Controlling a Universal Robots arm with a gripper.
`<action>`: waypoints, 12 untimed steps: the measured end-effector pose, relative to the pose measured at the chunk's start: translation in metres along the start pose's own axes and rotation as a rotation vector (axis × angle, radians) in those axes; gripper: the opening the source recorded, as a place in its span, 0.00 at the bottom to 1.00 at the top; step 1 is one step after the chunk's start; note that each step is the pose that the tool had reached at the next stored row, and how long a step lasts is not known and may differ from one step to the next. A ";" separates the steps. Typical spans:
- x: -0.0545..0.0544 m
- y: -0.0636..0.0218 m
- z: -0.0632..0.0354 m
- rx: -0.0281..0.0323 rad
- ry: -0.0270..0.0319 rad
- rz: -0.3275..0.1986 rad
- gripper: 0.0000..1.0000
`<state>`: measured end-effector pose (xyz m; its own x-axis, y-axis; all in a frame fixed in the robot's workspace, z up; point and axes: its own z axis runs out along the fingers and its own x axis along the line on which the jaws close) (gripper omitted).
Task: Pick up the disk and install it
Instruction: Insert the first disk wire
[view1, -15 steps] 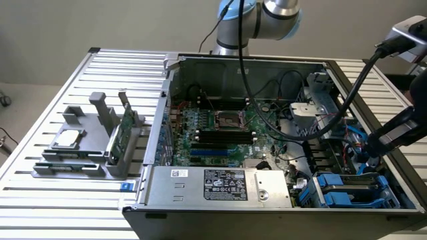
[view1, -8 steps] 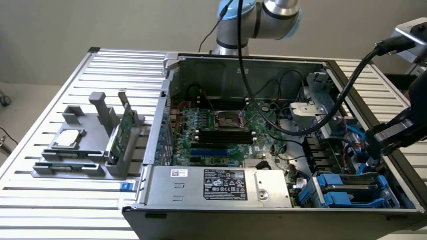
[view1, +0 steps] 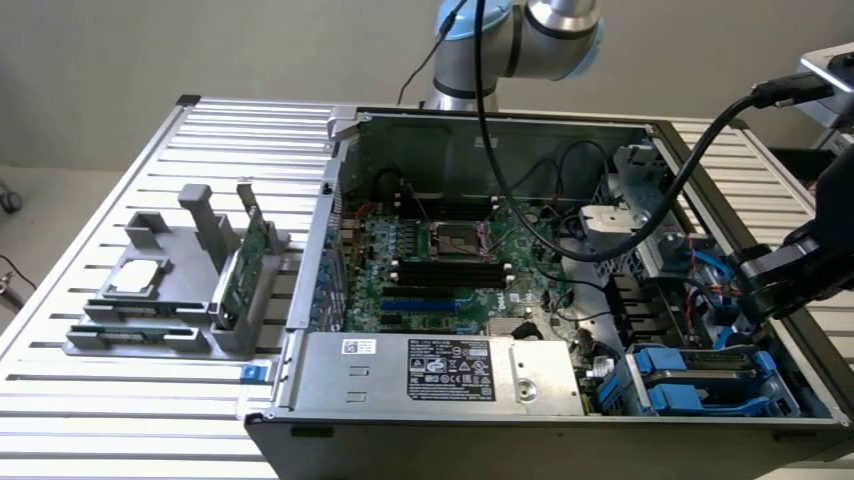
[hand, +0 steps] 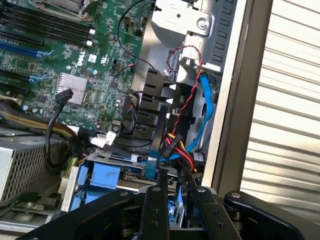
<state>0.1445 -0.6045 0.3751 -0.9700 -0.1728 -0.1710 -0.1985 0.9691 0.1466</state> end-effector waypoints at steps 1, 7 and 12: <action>0.000 0.0002 0.0002 0.0021 -0.0021 0.011 0.25; -0.001 0.0048 0.0024 0.0079 -0.0108 0.038 0.25; -0.001 0.0091 0.0065 0.0117 -0.0142 0.060 0.25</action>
<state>0.1446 -0.5944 0.3702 -0.9780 -0.1121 -0.1761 -0.1384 0.9796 0.1455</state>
